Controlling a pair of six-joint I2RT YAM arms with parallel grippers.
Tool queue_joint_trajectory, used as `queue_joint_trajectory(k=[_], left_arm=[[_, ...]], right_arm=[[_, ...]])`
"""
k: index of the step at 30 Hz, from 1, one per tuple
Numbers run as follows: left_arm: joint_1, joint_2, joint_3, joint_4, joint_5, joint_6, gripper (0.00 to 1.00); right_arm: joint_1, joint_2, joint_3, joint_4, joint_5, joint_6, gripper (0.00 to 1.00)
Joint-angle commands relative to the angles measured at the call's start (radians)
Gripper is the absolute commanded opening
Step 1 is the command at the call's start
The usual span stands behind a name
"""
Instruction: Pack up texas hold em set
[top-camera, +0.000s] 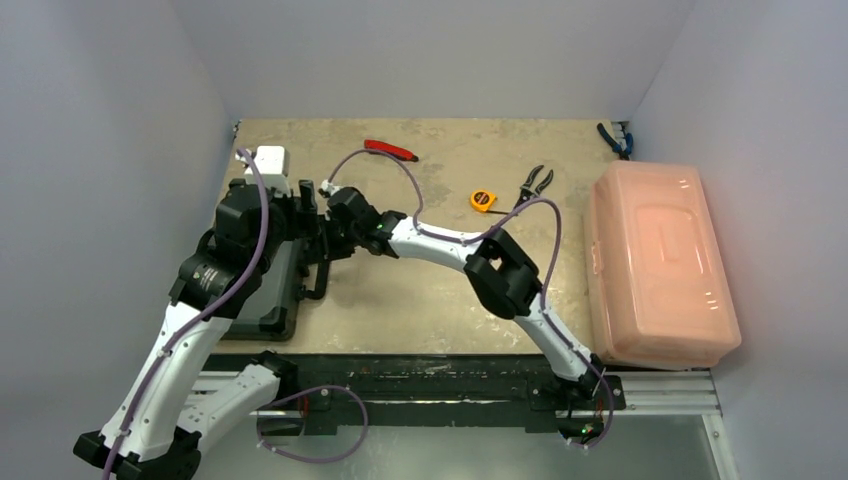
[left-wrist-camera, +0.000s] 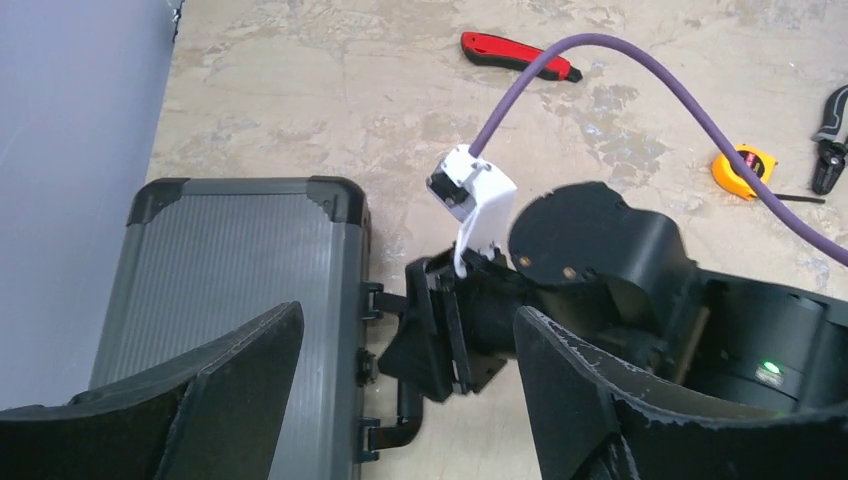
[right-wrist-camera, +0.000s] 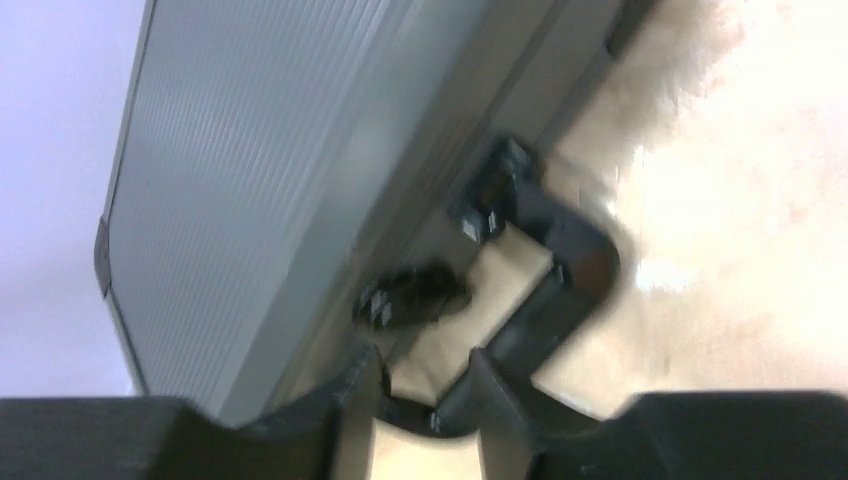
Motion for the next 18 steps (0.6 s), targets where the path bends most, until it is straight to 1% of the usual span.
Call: queue_joint_trajectory(k=[1,3,5,7,8,11,14,18], left_arm=[[0.007,-0.019,-0.018,0.070,0.002,0.012,0.77],[0.008,-0.027,-0.025,0.083,0.032,0.020,0.78],[0.008,-0.039,-0.037,0.102,0.056,0.026,0.78],[0.008,-0.043,-0.037,0.107,0.071,0.030,0.79],[0.008,-0.044,-0.035,0.106,0.076,0.030,0.79],[0.008,-0.051,-0.036,0.110,0.091,0.032,0.79],[0.008,-0.053,-0.037,0.115,0.105,0.033,0.80],[0.008,-0.051,-0.037,0.116,0.125,0.033,0.79]], right_arm=[[-0.002,-0.270,-0.164,0.100,0.099,-0.060,0.50],[-0.007,-0.441,-0.305,0.100,0.201,-0.146,0.67],[-0.007,-0.602,-0.413,0.082,0.318,-0.221,0.80],[-0.006,-0.760,-0.504,0.078,0.437,-0.294,0.90],[-0.006,-0.830,-0.547,0.084,0.482,-0.317,0.93],[-0.006,-1.019,-0.633,0.089,0.604,-0.378,0.99],[-0.006,-1.149,-0.690,0.097,0.711,-0.409,0.99],[-0.008,-1.294,-0.807,0.165,0.850,-0.366,0.99]])
